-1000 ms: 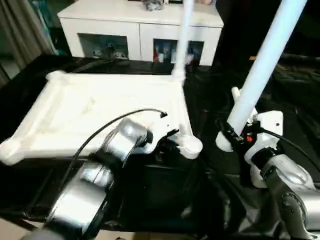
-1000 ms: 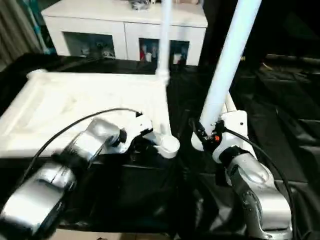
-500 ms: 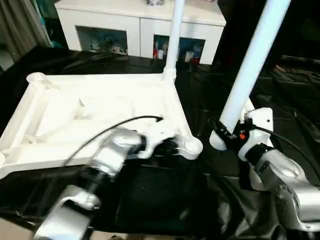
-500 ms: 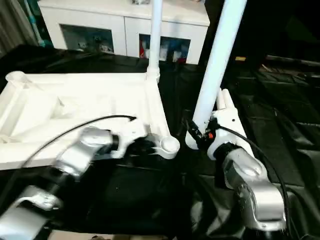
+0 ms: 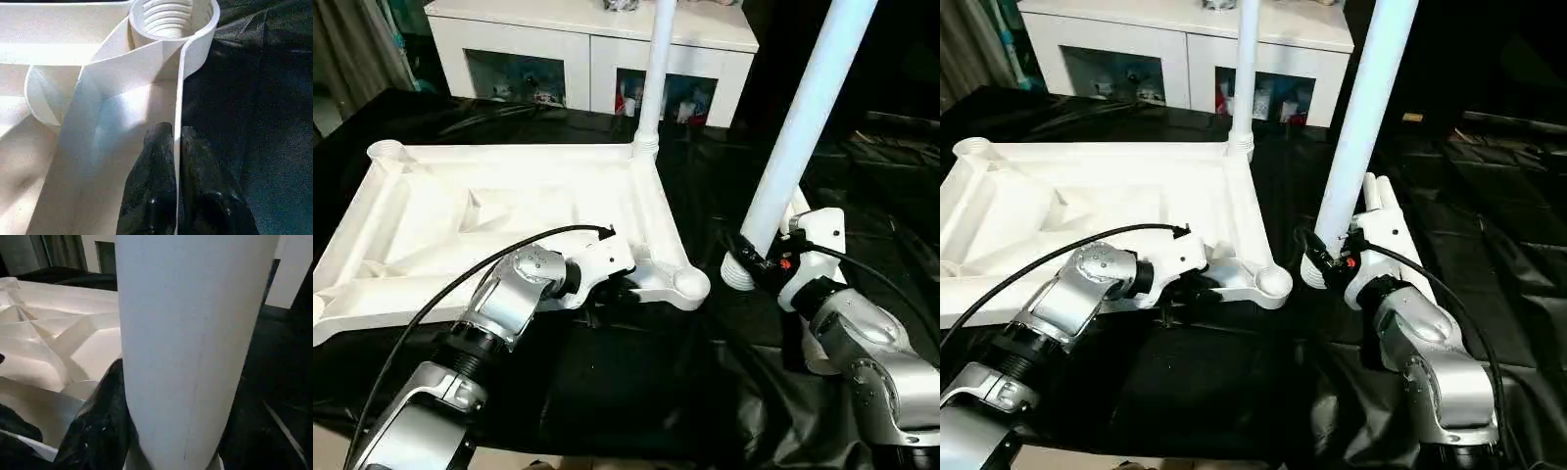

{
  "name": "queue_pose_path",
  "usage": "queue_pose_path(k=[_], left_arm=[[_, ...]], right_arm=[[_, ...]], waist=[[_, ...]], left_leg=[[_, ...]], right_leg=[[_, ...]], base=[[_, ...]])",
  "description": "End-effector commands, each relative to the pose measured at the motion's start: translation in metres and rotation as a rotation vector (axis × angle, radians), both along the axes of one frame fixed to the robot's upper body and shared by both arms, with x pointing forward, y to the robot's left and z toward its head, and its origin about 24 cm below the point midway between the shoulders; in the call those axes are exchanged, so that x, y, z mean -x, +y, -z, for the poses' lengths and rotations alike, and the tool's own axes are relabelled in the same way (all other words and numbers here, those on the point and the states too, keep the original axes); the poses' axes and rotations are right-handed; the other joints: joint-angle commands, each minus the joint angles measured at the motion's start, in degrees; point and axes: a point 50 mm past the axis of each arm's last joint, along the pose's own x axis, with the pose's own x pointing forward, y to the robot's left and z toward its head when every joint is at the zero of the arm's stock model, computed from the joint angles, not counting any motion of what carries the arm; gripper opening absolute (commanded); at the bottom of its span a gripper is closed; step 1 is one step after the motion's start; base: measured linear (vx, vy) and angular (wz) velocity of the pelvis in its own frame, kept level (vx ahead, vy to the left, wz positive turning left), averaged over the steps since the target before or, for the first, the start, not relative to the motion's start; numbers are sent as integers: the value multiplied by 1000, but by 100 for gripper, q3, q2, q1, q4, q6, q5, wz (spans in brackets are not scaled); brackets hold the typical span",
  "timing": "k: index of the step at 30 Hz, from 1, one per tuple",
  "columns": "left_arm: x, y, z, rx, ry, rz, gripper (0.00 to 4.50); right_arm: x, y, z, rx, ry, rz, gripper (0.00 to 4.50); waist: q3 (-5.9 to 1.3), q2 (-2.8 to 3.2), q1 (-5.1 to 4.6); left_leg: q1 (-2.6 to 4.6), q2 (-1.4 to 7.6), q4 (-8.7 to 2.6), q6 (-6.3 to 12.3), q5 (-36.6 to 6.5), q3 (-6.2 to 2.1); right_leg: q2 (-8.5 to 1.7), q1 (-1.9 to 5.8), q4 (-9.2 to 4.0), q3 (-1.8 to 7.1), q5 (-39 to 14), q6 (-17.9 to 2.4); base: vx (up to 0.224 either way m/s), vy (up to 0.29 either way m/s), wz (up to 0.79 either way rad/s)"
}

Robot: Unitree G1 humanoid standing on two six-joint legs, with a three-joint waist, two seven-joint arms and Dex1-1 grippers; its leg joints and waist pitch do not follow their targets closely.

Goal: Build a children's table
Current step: Rotate table base, then insert table leg to table base

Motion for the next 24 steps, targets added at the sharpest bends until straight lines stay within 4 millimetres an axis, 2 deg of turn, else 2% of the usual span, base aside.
queue_pose_path(k=[1, 4, 6, 7, 10, 11, 12, 13, 14, 16, 17, 20, 24], left_arm=[[2, -1, 1, 36, 4, -17, 11], [3, -6, -1, 72, 7, -6, 2], [5, -8, -2, 80, 14, 4, 2], [7, -9, -2, 83, 19, 9, 1], [8, -10, 0, 78, 22, 13, 0], [9, -9, 0, 77, 23, 9, 0], [9, -9, 0, 77, 23, 9, 0], [9, -8, 2, 78, 21, 1, 0], [9, -8, 2, 77, 19, 0, 0], [9, -8, 2, 76, 17, -2, 0], [10, -8, 2, 79, 21, -3, 0], [10, -7, 1, 79, 23, -6, 0], [10, -7, 1, 81, 12, -4, 0]], right_arm=[[-5, 7, -2, -55, 12, -62, 188], [-13, 10, 5, -76, 56, -94, 188], [-19, 10, 9, -56, 74, -96, 188], [-24, 10, 10, -69, 83, -99, 188], [-30, 10, 13, -84, 99, -114, 188], [-31, 11, 15, -86, 112, -128, 188], [-31, 11, 15, -86, 112, -128, 188], [-33, 12, 20, -96, 151, -162, 188], [-34, 12, 22, -102, 161, -170, 188], [-34, 12, 23, -110, 171, -177, 188], [-35, 12, 24, -117, 177, -178, 188], [-36, 13, 25, -132, 189, -193, 188], [-35, 19, 23, -181, 195, -240, 188]], waist=[[-377, -45, 37], [-376, -41, 26], [-373, -58, 22], [-353, -86, 8], [-361, -79, 25], [-346, -136, 16], [-352, -109, 35], [-342, -136, 21], [-335, -125, 26], [-332, -126, 24], [-312, -173, 12], [-304, -151, 7], [-286, -179, 0]], left_leg=[[66, 346, -446, 129, -1346, -175], [85, 348, -430, 160, -1305, -166], [79, 353, -429, 184, -1134, -158], [74, 348, -427, 202, -1121, -147], [65, 335, -410, 268, -1015, -141], [64, 337, -406, 303, -993, -129], [69, 340, -409, 323, -931, -137], [66, 340, -406, 348, -936, -133], [67, 341, -410, 361, -941, -136], [70, 345, -412, 361, -951, -139], [58, 344, -418, 359, -978, -136], [74, 352, -429, 298, -1065, -150], [79, 361, -445, 272, -1141, -156]], right_leg=[[-456, 237, -361, 282, -1714, -1088], [-450, 222, -364, 281, -1690, -1154], [-444, 229, -327, 278, -1474, -1218], [-439, 217, -335, 281, -1474, -1224], [-444, 239, -330, 281, -1461, -1238], [-440, 227, -330, 282, -1452, -1224], [-445, 237, -317, 281, -1442, -1213], [-443, 229, -318, 278, -1448, -1223], [-442, 230, -326, 275, -1512, -1211], [-445, 228, -332, 275, -1579, -1189], [-440, 220, -344, 273, -1645, -1158], [-448, 206, -359, 269, -1835, -1118], [-444, 193, -364, 274, -1838, -1109]], base=[[0, 0, 0], [0, 0, 0], [0, 0, 0], [0, 0, 0], [0, 0, 0], [0, 0, 0], [0, 0, 0], [0, 0, 0], [0, 0, 0], [0, 0, 0], [0, 0, 0], [0, 0, 0], [0, 0, 0]])
